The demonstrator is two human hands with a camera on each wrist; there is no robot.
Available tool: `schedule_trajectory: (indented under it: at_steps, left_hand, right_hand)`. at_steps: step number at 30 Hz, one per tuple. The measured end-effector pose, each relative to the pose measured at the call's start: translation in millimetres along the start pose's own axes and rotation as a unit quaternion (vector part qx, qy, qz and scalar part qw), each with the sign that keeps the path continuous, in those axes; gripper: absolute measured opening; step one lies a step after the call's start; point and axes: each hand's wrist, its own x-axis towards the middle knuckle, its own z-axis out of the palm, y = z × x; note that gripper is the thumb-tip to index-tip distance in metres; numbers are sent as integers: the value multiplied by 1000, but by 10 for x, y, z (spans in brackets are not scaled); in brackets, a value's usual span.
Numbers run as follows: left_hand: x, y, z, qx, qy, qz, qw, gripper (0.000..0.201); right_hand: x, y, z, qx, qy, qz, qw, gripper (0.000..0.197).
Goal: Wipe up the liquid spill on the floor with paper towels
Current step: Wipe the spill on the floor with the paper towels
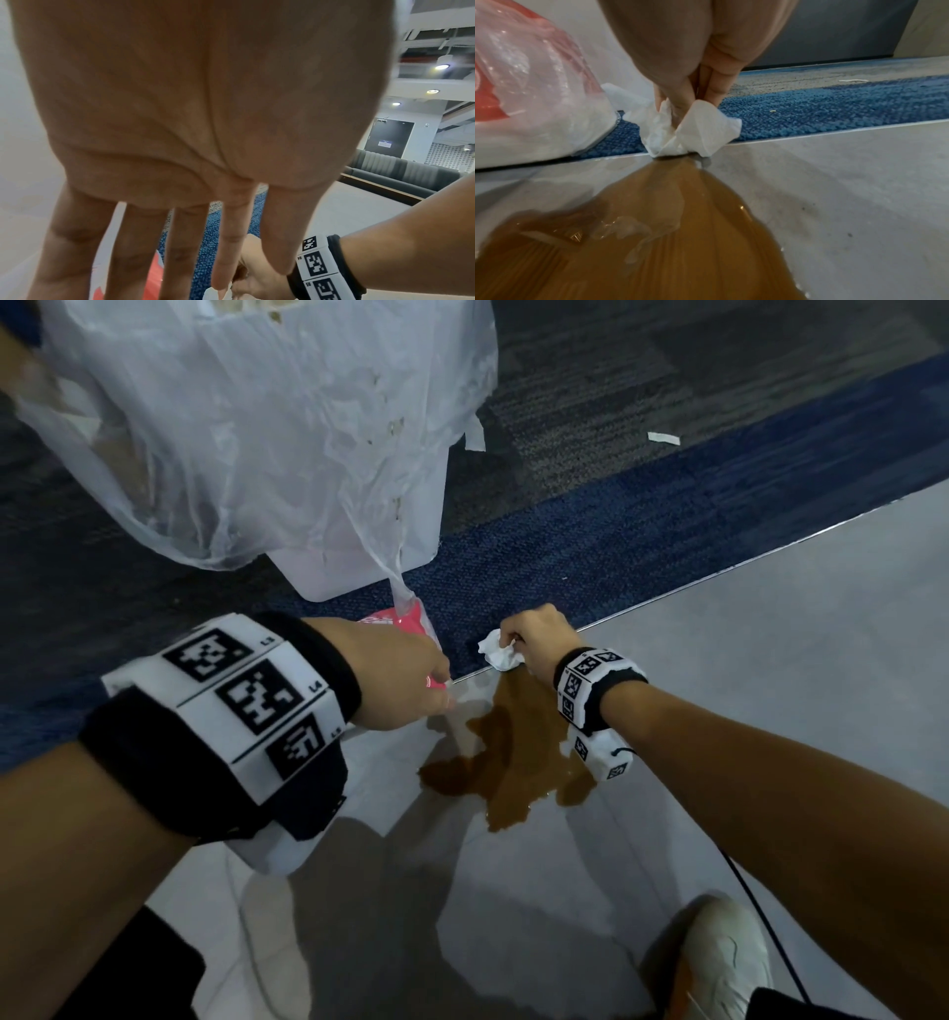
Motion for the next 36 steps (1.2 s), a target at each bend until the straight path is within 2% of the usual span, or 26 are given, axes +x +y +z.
schedule_trajectory:
  at_steps: [5,15,21,36]
  left_hand:
    - [6,55,5,-2,-5,5,1000,47]
    - [89,112,29,3,-3,-1,1000,48]
    - [92,146,49,6,-3,1,1000,49]
    - [150,164,64,7,-12,6,1000,49]
  right_hand:
    - [-8,9,-27,-20,-19,-29,999,39]
    - [-97,42,3,-6,-5,-75,997,39]
    - [-170,66,-7,-3,0,-81,997,33]
    - [-295,83,18,-2,1,-80,997,32]
